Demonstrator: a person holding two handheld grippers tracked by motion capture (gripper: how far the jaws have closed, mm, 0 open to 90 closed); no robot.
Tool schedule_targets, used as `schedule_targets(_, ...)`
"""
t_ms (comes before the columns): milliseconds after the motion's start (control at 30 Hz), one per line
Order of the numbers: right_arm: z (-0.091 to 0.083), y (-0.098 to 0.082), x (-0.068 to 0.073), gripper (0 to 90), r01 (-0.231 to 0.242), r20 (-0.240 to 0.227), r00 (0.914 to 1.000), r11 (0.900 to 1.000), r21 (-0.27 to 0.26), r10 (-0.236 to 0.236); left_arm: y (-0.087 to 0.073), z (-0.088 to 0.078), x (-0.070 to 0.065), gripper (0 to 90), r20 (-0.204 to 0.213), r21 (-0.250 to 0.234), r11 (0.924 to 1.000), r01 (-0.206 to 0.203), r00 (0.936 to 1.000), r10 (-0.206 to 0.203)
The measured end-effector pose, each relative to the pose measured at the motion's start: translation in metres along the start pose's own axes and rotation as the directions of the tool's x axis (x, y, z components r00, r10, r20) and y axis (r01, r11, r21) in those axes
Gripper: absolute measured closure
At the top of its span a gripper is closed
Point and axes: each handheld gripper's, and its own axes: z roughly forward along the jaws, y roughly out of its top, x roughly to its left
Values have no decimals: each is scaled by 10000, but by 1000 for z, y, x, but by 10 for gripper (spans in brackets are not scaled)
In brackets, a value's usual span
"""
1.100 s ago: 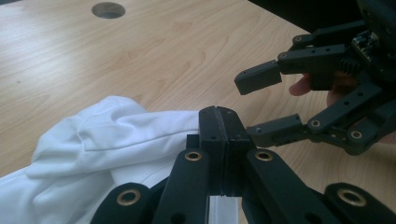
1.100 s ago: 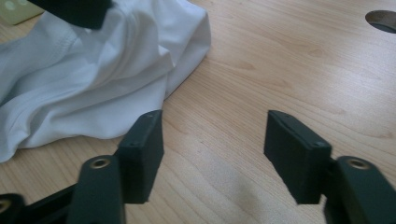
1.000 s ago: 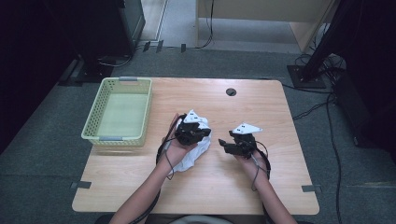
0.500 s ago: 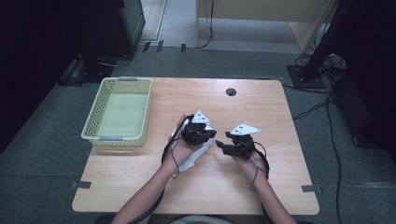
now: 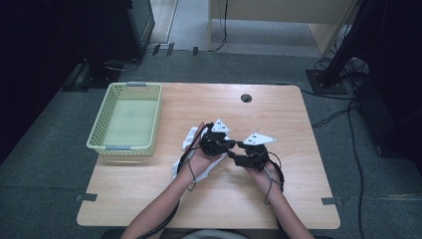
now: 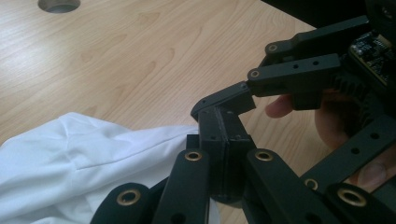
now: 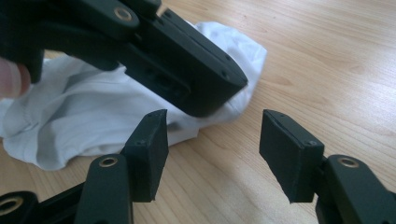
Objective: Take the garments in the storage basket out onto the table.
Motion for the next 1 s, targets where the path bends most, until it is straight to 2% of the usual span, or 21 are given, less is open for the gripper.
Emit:
schedule_targets(100,-1,0,0,439,-43,-118,9999,9999,-121,42,1,1,-3,900,42,-6,10000,-58,10000,58)
schedule_targets(267,2,-1,-2,551,-294,-345,9990,9995,-146,289,0,1,-5,900,94,-42,10000,-80,9999,80)
schedule_targets(367,4,-2,-3,650,-660,-521,9965,9977,-143,652,-1,1,-5,900,56,-71,9999,-105,9999,105)
schedule_targets(467,6,-2,-1,830,-568,-593,9966,9984,28,569,-1,-1,-4,878,121,-207,9998,24,9999,-22)
schedule_targets(600,7,-2,-2,856,-453,-432,9980,9989,120,458,-2,-9,-2,789,-123,-372,9992,-128,9998,124)
schedule_targets(667,6,-3,-5,857,-552,-358,9978,9984,157,558,-2,-15,0,738,-225,-527,9986,-108,9997,96)
schedule_targets(800,3,-3,-9,857,-577,-237,9980,9981,224,582,-5,-23,5,709,-385,-704,9975,7,9993,-34)
schedule_targets(1000,0,-3,-14,856,-613,-88,9981,9979,223,615,-13,-39,22,687,-790,-792,9962,376,9959,-438)
